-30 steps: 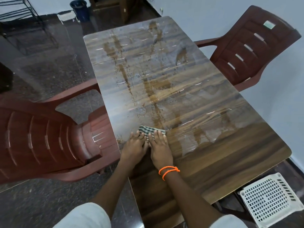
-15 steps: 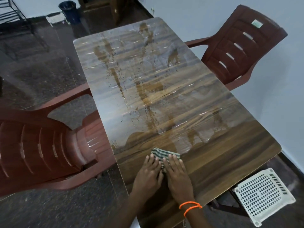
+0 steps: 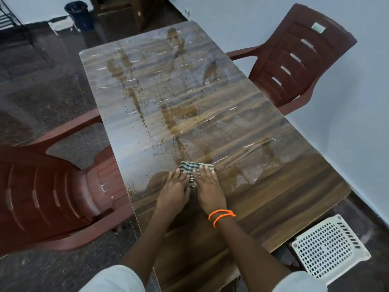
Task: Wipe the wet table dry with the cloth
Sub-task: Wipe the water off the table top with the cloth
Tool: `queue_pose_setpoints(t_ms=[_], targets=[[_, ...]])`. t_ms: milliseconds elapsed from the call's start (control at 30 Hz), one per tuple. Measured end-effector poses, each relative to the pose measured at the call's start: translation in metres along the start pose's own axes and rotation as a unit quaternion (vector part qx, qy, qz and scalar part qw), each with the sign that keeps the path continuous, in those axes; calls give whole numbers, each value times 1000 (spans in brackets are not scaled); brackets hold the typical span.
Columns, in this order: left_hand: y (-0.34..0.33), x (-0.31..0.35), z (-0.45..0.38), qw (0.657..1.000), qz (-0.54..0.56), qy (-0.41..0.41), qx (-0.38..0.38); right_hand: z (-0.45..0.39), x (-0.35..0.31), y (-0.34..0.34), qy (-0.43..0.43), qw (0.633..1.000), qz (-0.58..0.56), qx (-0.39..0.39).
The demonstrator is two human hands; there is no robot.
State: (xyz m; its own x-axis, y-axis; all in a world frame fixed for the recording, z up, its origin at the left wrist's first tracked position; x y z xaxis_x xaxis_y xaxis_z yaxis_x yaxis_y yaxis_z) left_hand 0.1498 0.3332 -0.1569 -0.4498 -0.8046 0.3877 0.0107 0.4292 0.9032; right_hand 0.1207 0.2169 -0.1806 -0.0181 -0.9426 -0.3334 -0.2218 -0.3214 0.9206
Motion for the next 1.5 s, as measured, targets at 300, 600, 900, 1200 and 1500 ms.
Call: queue_pose_setpoints(t_ms=[300,600,900,1200,1500], targets=[[-4,29,82,996,63,61,8,79,-2,10,74,995,-64,-19],[-42,109,31,1000,6,16,-19,61,96,52,45,998,-44,-12],[-40,70,-45,997,-26,66,20,-27,83,26,19,999,-36,-3],[-31,65,3,997,11,70,14,31,57,25,56,995,-78,-12],[-63,143,10,998,25,-9,-48,66,132,72,36,997,-66,19]])
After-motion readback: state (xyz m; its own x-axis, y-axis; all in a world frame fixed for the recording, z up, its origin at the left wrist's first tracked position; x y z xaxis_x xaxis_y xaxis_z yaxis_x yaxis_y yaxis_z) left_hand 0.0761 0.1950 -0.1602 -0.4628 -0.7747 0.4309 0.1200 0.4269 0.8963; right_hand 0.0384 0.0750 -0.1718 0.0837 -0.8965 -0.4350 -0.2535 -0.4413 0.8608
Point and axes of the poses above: each hand's wrist, its own z-axis away from the middle knuckle, its own y-axis out of the back of the hand, x = y × z, the point moved 7 cm from there along -z, towards the middle knuckle, and after that the axes turned 14 degrees about x, right-handed, at the moved point
